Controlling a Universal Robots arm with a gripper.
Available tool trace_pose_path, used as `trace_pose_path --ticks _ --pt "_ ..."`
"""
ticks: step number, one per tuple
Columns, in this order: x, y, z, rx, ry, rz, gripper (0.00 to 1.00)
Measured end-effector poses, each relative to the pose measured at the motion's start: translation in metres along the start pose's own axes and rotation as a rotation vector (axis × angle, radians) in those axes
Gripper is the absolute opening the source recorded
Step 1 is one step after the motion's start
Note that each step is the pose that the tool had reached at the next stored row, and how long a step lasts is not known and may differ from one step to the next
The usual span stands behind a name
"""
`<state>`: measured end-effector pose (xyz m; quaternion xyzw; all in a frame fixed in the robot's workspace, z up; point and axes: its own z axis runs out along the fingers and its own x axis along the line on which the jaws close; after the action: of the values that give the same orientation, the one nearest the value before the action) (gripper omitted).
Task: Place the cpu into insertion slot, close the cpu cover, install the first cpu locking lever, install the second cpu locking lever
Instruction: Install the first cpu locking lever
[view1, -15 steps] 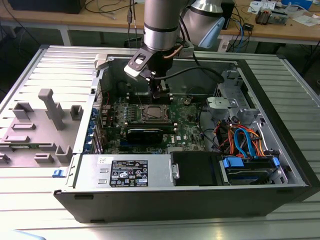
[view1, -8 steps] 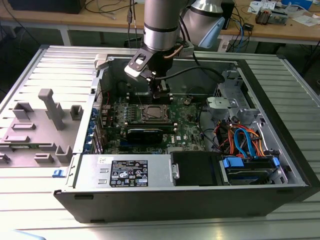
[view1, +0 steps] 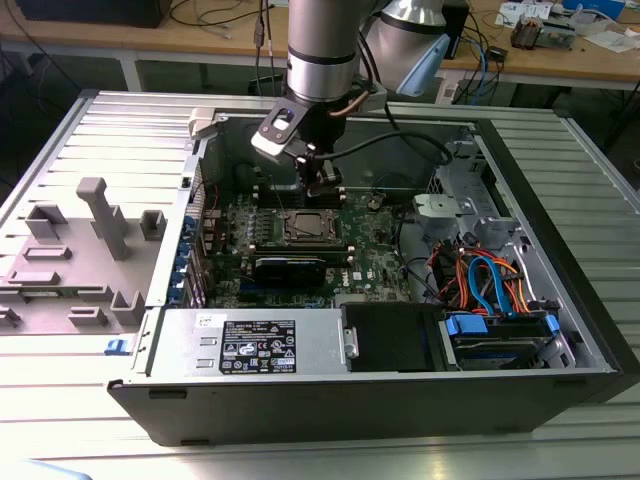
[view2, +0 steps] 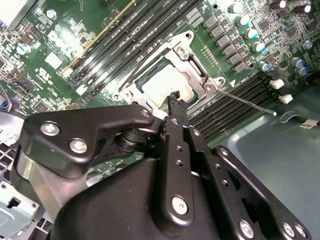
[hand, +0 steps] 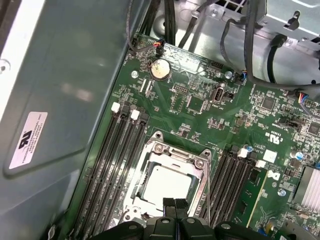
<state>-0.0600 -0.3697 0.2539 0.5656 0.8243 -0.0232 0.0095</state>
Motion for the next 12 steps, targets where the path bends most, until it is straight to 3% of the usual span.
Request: trace_pose_path --ticks 12 --pt "0.0 0.0 0.0 -0.0021 -0.0014 -0.05 0.11"
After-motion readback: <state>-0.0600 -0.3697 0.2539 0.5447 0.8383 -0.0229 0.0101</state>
